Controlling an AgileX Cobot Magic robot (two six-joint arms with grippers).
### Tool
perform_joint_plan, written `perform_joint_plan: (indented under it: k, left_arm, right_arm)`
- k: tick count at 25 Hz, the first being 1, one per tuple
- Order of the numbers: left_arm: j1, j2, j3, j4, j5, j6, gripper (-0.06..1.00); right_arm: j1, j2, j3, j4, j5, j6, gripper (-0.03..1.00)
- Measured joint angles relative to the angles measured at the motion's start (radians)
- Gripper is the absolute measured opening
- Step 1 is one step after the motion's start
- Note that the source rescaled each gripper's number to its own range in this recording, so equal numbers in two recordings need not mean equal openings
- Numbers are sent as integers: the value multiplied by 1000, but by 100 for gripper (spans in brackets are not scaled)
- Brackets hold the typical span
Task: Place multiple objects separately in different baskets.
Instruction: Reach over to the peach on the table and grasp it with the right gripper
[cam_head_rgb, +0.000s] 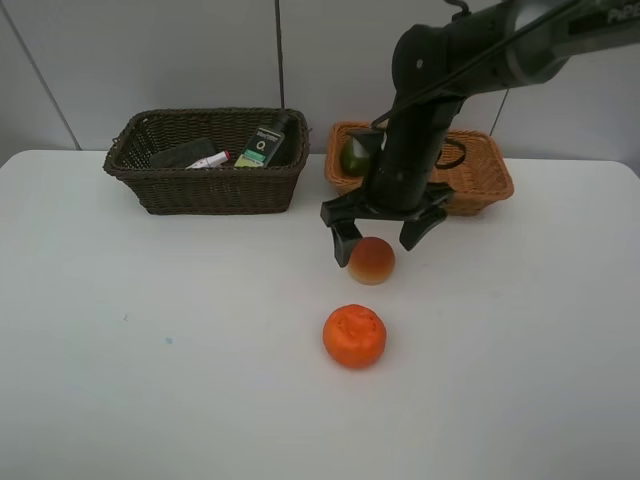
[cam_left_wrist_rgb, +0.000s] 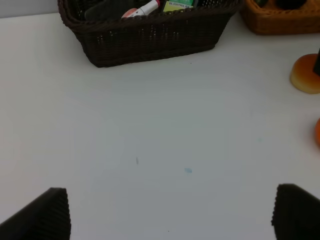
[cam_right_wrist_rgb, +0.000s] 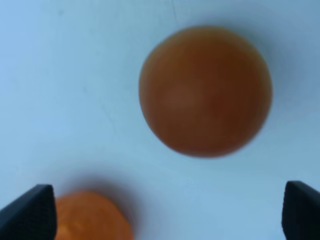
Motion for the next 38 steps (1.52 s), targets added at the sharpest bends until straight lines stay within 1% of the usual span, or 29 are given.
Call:
perform_joint_plan:
  k: [4, 10, 15, 19, 29, 30, 32, 33, 34, 36, 37, 38]
  left_arm:
    - [0, 0, 0, 0, 0, 0, 99]
    - [0, 0, 0, 0, 0, 0, 99]
    - [0, 0, 0, 0, 0, 0, 99]
    - [0, 0, 0, 0, 0, 0, 99]
    - [0, 0, 0, 0, 0, 0, 99]
    - [0, 0, 0, 0, 0, 0, 99]
    - [0, 0, 0, 0, 0, 0, 99]
    - [0, 0, 0, 0, 0, 0, 99]
    - [0, 0, 0, 0, 0, 0, 99]
    - [0, 0, 0, 0, 0, 0, 99]
    - [0, 0, 0, 0, 0, 0, 99]
    - [0, 0, 0, 0, 0, 0, 99]
  right_arm:
    - [8, 0, 27, -8, -99, 0, 100]
    - [8, 52, 30, -66, -140, 0, 100]
    - [8, 82, 30, -86, -216, 0, 100]
    - [8, 109, 30, -115, -231, 0, 100]
    - [8, 151, 29, -141, -234, 0, 99]
    - [8, 151, 29, -146, -234, 0, 96]
    - [8, 151, 29, -161, -231, 0, 80]
    - [8, 151, 29, -164, -231, 0, 65]
    - [8, 151, 29, -165, -229, 0, 46]
    - [8, 151, 29, -165, -221, 0, 13]
    - [8, 151, 29, -168, -219, 0, 5]
    - [8, 151, 29, -168, -216, 0, 2]
